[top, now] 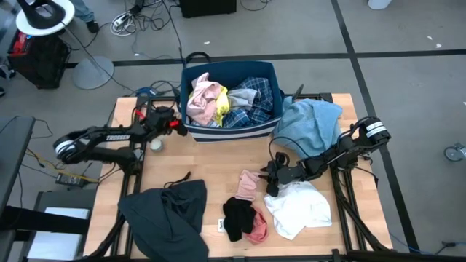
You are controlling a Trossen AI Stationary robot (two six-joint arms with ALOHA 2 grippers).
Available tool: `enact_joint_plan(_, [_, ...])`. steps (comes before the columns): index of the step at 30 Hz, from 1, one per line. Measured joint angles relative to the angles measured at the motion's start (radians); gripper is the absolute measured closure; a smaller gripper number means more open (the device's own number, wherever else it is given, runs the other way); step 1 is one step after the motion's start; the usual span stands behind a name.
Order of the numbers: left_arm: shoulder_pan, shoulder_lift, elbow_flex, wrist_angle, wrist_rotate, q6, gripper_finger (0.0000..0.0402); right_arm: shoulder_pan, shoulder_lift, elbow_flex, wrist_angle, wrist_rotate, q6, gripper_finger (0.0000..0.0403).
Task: Sort clothes
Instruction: Put the striped light pink sock into the blue laundry organizer
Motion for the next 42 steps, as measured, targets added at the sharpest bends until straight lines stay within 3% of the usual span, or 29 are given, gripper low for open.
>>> enact_joint_plan(18, [0.06,0.199,0.0,0.211,0.047,-0.061,0.0248,0.0,0.0,0.0,0.0,-0.002,0.0,0.027])
enact_joint_plan(21, [0.06,0.22,0.0,0.196,0.05,-0.074,0.0278,0.0,0.0,0.0,0.0,-0.002,0.0,0.027])
enact_joint_plan(25, [0.06,0.243,0.003,0.18,0.048,-0.095,0.0365,0.0,0.0,0.0,0.0,-0.003,0.0,0.027])
enact_joint_plan(27, [0.06,0.244,0.005,0.176,0.065,-0.101,0.039,0.0,0.0,0.0,0.0,-0.003,0.0,0.027])
enact_joint_plan(34, [0.041,0.22,0.002,0.163,0.191,-0.131,0.0399,0.0,0.0,0.0,0.0,-0.003,0.01,0.027])
enact_joint_plan(42, [-0.024,0.073,-0.001,-0.049,0.134,-0.145,0.0401,0.0,0.0,0.0,0.0,-0.008,0.023,0.027])
